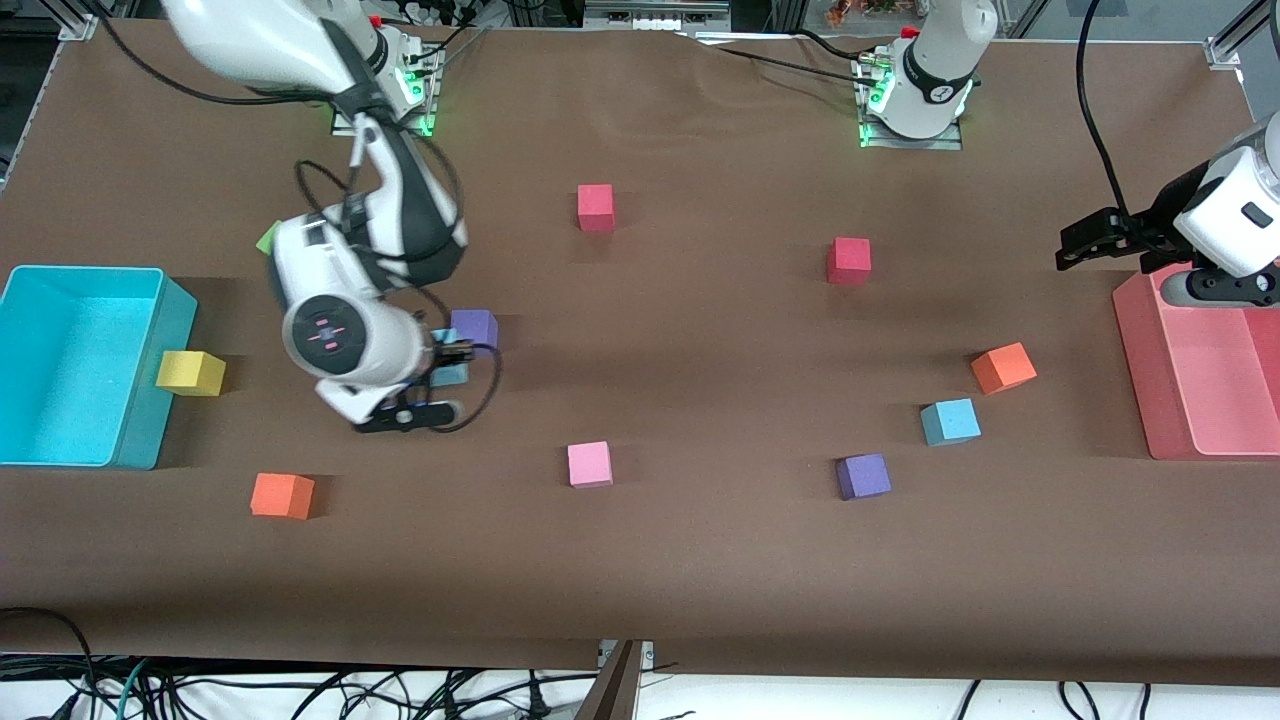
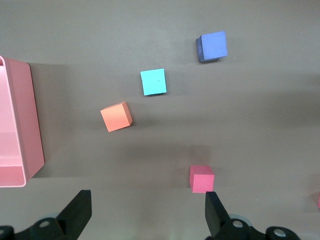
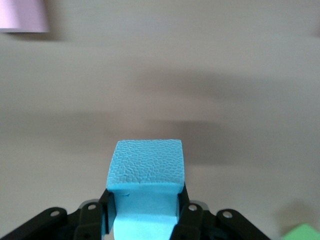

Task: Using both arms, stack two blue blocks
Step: 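Carry the light-blue cube with the right gripper toward the table middle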

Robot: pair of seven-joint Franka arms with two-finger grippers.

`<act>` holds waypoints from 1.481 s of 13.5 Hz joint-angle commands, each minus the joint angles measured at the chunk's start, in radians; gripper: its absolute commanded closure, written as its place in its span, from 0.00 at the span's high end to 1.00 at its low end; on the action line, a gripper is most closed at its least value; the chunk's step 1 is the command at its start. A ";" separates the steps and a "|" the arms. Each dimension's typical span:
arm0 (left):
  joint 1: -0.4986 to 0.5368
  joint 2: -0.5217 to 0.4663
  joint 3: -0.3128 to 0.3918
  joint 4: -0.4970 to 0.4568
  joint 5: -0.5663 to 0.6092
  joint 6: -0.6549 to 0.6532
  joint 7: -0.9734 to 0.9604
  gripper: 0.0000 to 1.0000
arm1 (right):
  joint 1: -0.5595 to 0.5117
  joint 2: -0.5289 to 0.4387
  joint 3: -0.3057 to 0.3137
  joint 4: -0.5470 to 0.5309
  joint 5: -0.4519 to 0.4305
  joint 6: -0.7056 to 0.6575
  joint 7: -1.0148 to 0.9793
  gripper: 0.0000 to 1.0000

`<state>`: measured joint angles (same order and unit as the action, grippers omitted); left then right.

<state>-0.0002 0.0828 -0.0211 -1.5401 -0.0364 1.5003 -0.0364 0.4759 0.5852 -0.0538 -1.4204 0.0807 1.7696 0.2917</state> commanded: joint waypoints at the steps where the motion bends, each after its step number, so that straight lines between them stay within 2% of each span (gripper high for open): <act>1: 0.006 -0.012 -0.003 -0.017 0.006 0.012 -0.010 1.00 | 0.035 0.080 0.049 0.118 0.040 -0.025 0.104 0.00; 4: 0.008 -0.012 -0.003 -0.018 0.006 0.014 -0.010 1.00 | 0.124 0.155 0.057 0.197 0.045 -0.019 0.185 0.00; 7: 0.008 -0.012 -0.003 -0.018 0.006 0.014 -0.010 1.00 | 0.181 0.251 0.063 0.273 0.088 0.016 0.236 0.00; 10: 0.009 -0.012 -0.003 -0.018 0.006 0.014 -0.010 1.00 | 0.199 0.301 0.101 0.276 0.132 0.088 0.285 0.00; 15: 0.009 -0.012 -0.003 -0.018 0.006 0.014 -0.010 1.00 | 0.237 0.355 0.104 0.276 0.132 0.152 0.369 0.00; 16: 0.009 -0.012 -0.003 -0.018 0.006 0.014 -0.010 1.00 | 0.239 0.355 0.104 0.276 0.133 0.152 0.369 0.11; 17: 0.009 -0.012 -0.003 -0.018 0.006 0.014 -0.010 1.00 | 0.239 0.355 0.104 0.275 0.131 0.152 0.369 0.39; 18: 0.009 -0.011 -0.003 -0.018 0.006 0.014 -0.010 1.00 | 0.239 0.355 0.103 0.275 0.125 0.155 0.362 0.99; 20: 0.009 -0.011 -0.003 -0.018 0.006 0.014 -0.010 1.00 | 0.239 0.355 0.103 0.273 0.120 0.174 0.305 1.00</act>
<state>0.0014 0.0828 -0.0185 -1.5446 -0.0364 1.5014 -0.0364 0.7142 0.9232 0.0479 -1.1839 0.1974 1.9421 0.6349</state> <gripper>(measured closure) 0.000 0.361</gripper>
